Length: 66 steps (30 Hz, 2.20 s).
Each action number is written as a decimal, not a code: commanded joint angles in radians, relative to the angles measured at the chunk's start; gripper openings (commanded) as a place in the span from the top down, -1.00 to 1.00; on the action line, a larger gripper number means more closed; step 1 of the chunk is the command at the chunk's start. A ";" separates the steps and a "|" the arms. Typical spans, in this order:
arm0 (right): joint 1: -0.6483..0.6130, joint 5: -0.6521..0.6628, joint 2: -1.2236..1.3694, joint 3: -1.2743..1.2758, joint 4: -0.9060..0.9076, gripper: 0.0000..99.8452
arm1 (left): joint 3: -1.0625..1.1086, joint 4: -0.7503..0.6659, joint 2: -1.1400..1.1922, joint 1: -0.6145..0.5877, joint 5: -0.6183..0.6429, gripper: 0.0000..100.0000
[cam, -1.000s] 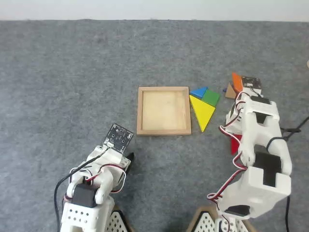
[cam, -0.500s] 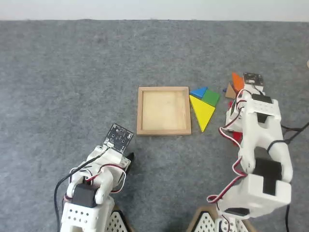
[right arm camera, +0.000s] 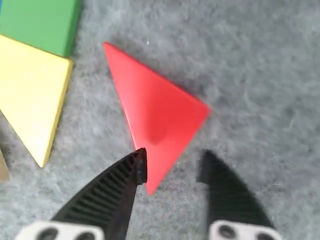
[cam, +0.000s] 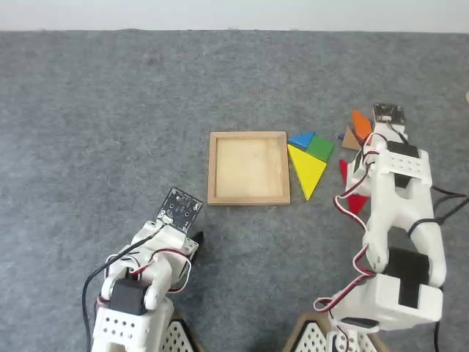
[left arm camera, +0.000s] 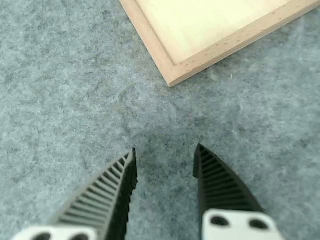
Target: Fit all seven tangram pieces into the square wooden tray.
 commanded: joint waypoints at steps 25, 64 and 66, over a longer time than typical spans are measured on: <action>-0.045 0.121 0.166 -0.161 -0.065 0.36 | -0.013 0.006 -0.020 0.006 0.008 0.63; -0.073 0.209 0.298 -0.233 -0.042 0.24 | -0.013 0.006 -0.020 0.006 0.008 0.63; -0.074 0.207 0.311 -0.247 -0.016 0.24 | -0.013 0.006 -0.020 0.006 0.008 0.63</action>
